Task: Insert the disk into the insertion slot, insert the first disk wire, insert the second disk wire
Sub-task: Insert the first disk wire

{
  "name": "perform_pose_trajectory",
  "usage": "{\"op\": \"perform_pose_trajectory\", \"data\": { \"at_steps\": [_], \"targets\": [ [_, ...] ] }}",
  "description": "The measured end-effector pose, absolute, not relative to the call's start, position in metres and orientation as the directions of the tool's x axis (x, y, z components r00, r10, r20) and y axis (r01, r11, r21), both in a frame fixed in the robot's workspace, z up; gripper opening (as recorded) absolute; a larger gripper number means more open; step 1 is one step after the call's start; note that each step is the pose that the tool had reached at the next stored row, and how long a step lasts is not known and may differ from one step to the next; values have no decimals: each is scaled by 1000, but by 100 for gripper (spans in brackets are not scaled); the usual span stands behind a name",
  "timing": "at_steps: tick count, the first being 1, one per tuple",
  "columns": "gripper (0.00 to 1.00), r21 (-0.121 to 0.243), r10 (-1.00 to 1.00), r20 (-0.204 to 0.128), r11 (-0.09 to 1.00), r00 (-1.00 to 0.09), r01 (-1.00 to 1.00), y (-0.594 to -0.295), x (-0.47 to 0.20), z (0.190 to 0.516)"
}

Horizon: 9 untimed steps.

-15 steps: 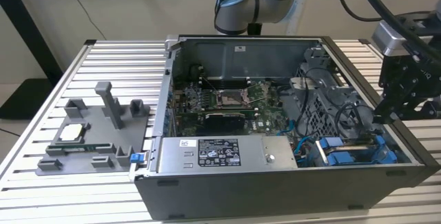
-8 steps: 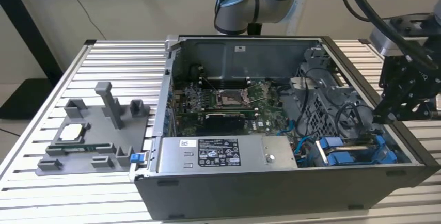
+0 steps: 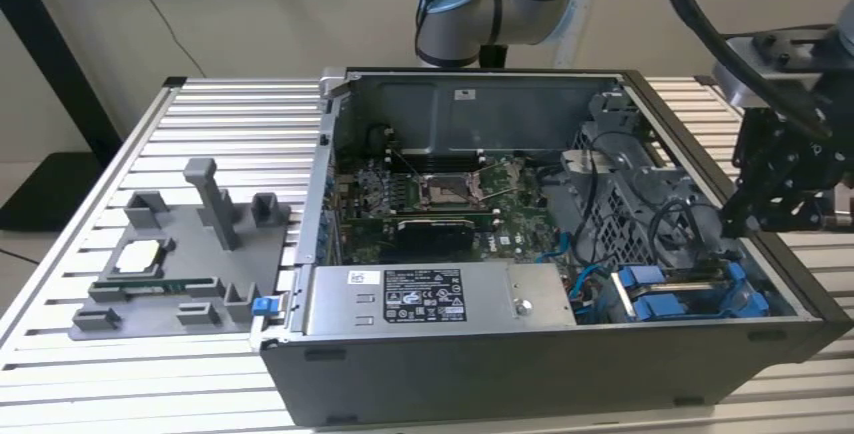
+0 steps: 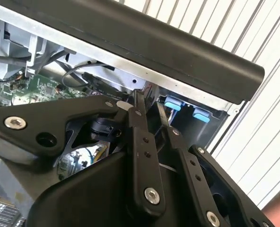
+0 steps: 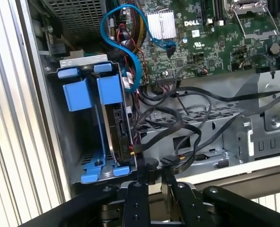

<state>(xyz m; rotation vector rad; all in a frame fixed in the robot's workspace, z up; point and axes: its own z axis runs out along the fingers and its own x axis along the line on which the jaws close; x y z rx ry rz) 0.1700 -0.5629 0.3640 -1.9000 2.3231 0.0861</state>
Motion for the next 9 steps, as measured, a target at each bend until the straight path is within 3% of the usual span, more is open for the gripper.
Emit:
{"op": "perform_pose_trajectory", "data": {
  "at_steps": [1, 2, 9],
  "targets": [
    [100, -43, -969, -149, 206, -197, -978, -563, 170, 364],
    [0, -42, -968, -152, 209, -201, -977, -563, 170, 363],
    [0, -41, -967, -154, 212, -204, -976, -563, 170, 363]
  ]
}}
